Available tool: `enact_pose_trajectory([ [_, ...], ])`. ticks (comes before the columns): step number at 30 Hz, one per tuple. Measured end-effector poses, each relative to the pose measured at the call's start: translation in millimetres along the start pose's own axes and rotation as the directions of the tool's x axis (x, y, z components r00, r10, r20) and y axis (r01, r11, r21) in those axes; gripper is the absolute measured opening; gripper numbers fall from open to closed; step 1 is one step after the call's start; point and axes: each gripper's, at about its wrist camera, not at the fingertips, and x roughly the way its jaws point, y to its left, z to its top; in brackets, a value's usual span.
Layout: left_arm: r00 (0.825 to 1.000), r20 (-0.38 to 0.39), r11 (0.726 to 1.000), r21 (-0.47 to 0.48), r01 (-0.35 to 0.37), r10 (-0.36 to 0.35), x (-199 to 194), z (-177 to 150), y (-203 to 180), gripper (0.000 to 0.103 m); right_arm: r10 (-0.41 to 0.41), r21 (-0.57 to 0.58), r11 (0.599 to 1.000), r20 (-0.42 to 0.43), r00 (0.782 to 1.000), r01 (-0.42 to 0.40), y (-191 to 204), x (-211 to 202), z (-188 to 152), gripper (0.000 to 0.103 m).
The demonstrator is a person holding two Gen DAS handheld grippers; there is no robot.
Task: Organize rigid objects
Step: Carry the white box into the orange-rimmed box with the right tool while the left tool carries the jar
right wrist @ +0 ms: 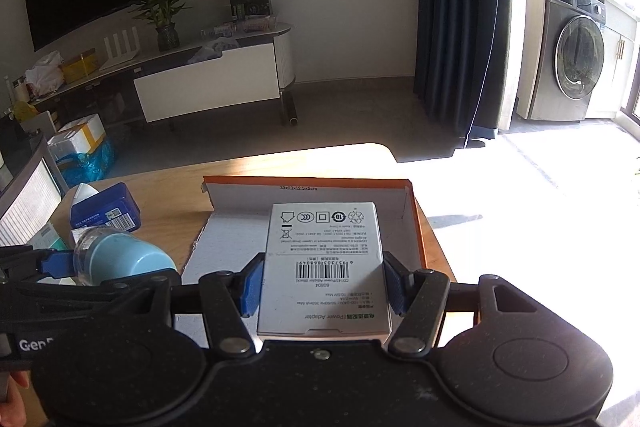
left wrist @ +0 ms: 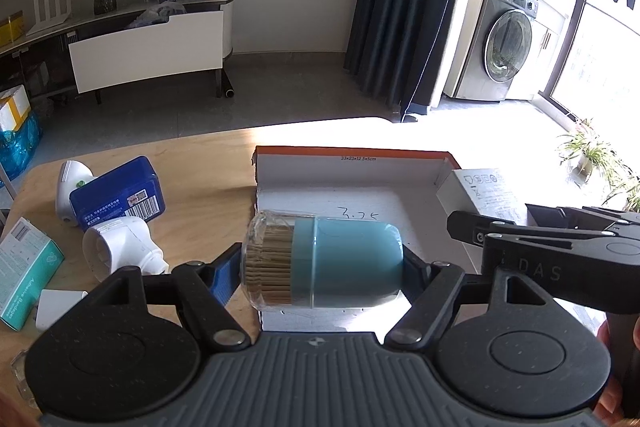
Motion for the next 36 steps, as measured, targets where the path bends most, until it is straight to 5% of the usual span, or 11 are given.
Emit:
enact_pose_trajectory([
  [36, 0.997, -0.071, 0.998, 0.044, 0.043, -0.04, 64, 27, -13, 0.078, -0.053, 0.022, 0.998, -0.067, 0.996, 0.055, -21, 73, 36, 0.072],
])
